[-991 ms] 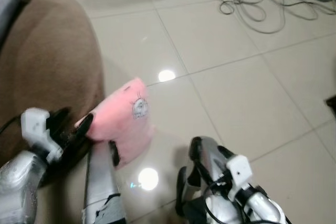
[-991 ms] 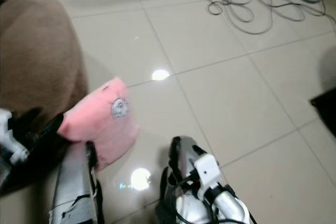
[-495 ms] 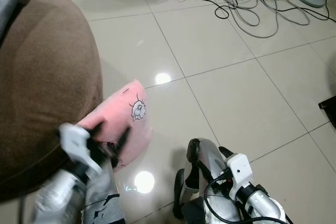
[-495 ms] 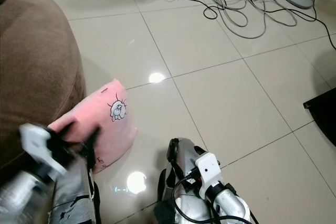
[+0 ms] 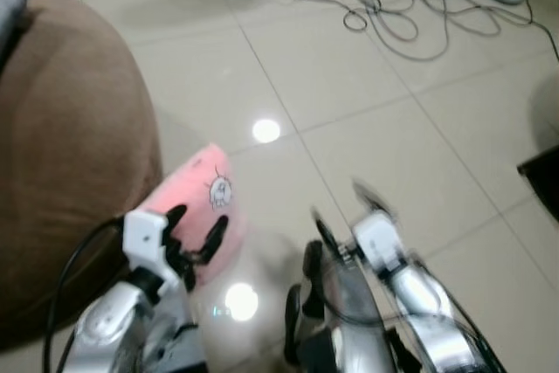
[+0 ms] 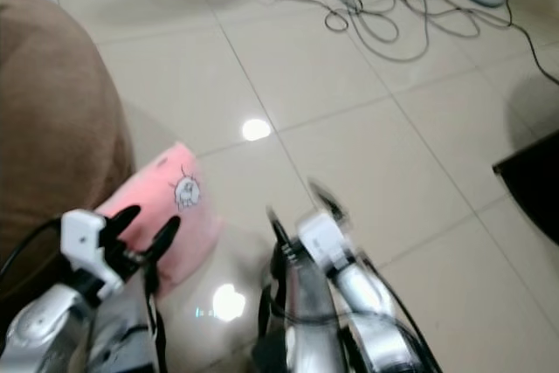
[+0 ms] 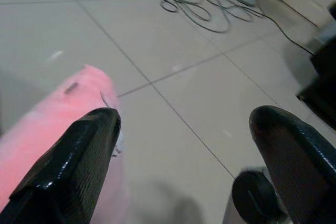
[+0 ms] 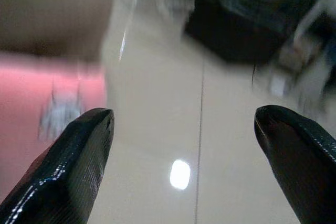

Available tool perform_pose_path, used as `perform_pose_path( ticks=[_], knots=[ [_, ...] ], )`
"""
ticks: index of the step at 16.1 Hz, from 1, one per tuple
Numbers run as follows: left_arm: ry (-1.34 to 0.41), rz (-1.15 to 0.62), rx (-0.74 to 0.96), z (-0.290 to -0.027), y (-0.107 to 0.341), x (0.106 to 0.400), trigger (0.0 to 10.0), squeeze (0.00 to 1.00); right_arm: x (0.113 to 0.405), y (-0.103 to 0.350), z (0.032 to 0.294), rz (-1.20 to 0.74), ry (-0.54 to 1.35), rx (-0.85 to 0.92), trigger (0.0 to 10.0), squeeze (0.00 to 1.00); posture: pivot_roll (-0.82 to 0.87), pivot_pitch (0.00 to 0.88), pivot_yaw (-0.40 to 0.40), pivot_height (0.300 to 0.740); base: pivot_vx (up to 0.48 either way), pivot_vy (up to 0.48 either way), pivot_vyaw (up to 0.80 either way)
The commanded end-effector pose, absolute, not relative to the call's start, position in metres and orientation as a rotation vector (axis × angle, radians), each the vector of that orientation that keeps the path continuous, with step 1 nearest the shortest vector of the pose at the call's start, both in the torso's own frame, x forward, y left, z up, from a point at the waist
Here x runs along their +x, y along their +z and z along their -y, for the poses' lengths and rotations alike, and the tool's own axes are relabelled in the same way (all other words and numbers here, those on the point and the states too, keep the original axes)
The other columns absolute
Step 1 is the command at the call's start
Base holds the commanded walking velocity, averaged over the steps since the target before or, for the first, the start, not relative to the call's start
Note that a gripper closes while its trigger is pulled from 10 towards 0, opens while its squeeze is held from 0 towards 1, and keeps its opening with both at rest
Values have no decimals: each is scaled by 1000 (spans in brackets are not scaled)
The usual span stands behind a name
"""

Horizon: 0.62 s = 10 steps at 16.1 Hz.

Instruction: Move the pillow to the sofa from floor

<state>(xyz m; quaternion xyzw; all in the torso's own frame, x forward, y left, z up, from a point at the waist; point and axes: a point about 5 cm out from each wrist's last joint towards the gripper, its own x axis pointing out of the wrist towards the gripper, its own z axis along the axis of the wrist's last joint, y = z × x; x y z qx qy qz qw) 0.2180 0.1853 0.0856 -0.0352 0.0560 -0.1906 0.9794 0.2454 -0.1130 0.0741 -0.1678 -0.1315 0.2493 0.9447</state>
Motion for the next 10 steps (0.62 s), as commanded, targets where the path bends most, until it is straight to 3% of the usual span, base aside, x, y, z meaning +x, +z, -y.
perform_pose_path(
  ticks=[1, 2, 4, 5, 7, 8, 9, 10],
  knots=[
    [-374, -162, -65, -186, 74, 212, 10000, 0, 203, 42, 112, 170, 536, -353, 10000, 0, 171, 257, -167, 644, 0, 0, 0],
    [-372, -164, -65, -186, 74, 213, 10000, 0, 177, 33, 106, 160, 543, -346, 10000, 0, 171, 256, -168, 649, 0, 0, 0],
    [-358, -167, -78, -185, 71, 213, 10000, 0, -3, -17, 60, -49, 619, -362, 10000, 0, 170, 254, -169, 668, 0, 0, 0],
    [-354, -166, -81, -185, 71, 212, 10000, 0, -130, -24, 32, -193, 754, -531, 10000, 0, 172, 254, -171, 677, 0, 0, 0],
    [-343, -166, -80, -186, 70, 211, 10000, 0, -222, 5, 25, -246, 1044, -659, 10000, 0, 175, 254, -174, 691, 0, 0, 0],
    [-327, -162, -83, -187, 70, 211, 10000, 0, -279, 35, 22, -381, 1406, -675, 10000, 0, 175, 254, -174, 701, 0, 0, 0],
    [-319, -160, -82, -188, 70, 211, 10000, 0, -301, 50, 22, -436, 1568, -667, 10000, 0, 175, 254, -174, 706, 0, 0, 0],
    [-304, -160, -61, -189, 70, 211, 10000, 0, -326, 60, 41, -545, 1808, -688, 10000, 0, 180, 254, -177, 710, 0, 0, 0]
  ],
)
